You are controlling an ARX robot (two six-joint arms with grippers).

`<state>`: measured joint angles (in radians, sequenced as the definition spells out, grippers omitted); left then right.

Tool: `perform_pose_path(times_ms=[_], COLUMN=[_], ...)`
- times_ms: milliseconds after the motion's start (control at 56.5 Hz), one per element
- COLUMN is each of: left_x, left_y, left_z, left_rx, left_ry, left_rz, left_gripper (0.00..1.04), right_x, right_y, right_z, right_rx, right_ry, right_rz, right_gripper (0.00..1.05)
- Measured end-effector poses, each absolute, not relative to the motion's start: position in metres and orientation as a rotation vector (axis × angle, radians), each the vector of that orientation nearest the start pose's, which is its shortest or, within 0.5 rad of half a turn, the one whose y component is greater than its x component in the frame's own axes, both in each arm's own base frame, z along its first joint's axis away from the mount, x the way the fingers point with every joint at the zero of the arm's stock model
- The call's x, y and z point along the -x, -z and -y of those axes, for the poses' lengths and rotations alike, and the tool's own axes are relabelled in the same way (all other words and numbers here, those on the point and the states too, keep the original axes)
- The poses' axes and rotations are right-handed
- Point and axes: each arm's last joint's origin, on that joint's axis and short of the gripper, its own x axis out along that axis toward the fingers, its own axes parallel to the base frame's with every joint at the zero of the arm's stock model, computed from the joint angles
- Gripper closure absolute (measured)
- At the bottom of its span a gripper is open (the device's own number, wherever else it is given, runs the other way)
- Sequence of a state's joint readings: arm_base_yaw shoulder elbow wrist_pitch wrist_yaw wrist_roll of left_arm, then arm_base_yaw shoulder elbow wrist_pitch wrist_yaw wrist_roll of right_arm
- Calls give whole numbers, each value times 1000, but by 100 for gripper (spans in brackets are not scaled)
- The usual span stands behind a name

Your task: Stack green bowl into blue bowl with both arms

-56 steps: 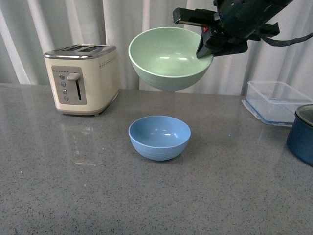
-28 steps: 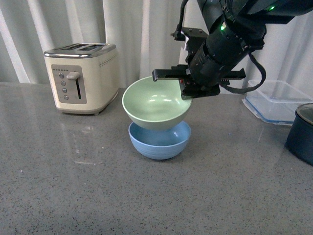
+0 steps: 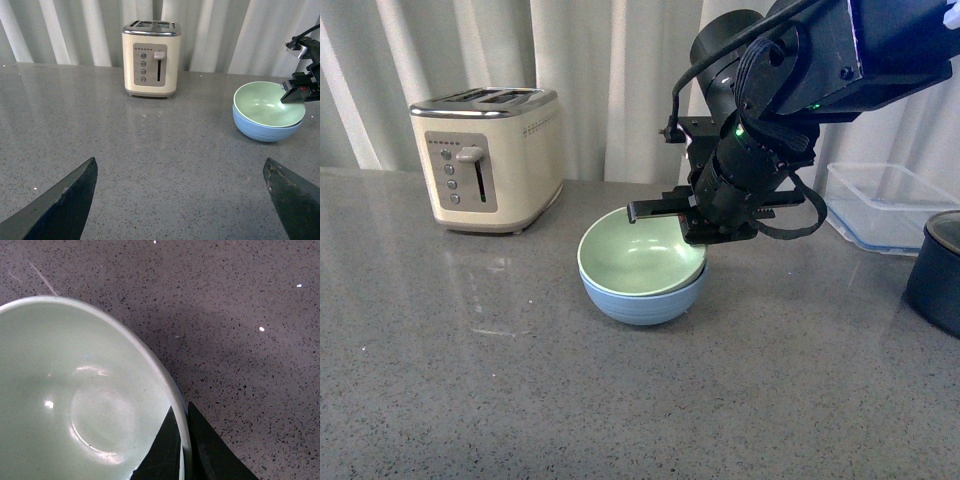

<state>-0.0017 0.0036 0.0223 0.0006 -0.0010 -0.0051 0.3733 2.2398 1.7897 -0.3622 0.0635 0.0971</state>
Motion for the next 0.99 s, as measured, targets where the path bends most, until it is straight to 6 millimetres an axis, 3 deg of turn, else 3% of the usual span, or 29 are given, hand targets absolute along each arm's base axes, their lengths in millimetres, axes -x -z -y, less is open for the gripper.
perform_pose_path(times_ms=[159,372,443,709,886,992], left_x=[-97,-97,-97,-97,-97,-97], left_y=[-171,-171,-171,-171,-171,-171], left_z=[0,0,0,0,0,0], left_rx=[5,5,5,5,5,5], left_ry=[1,1,1,1,1,1], left_rz=[19,19,19,19,19,19], left_gripper=[7,7,7,7,7,7], right_x=[-465,-464,-461,-437,-410,-387], right_y=[-186,-195,-202,-263,-296,-307], right_z=[-177,-172,-170,-146,-113,-79], right_rx=[89,64,55,-7,-67,-136], right_ry=[-252,-280,-290,-343,-377,-387], right_rz=[-806,-783,-767,-635,-559,-536], right_gripper=[103,57,48,8,10,10])
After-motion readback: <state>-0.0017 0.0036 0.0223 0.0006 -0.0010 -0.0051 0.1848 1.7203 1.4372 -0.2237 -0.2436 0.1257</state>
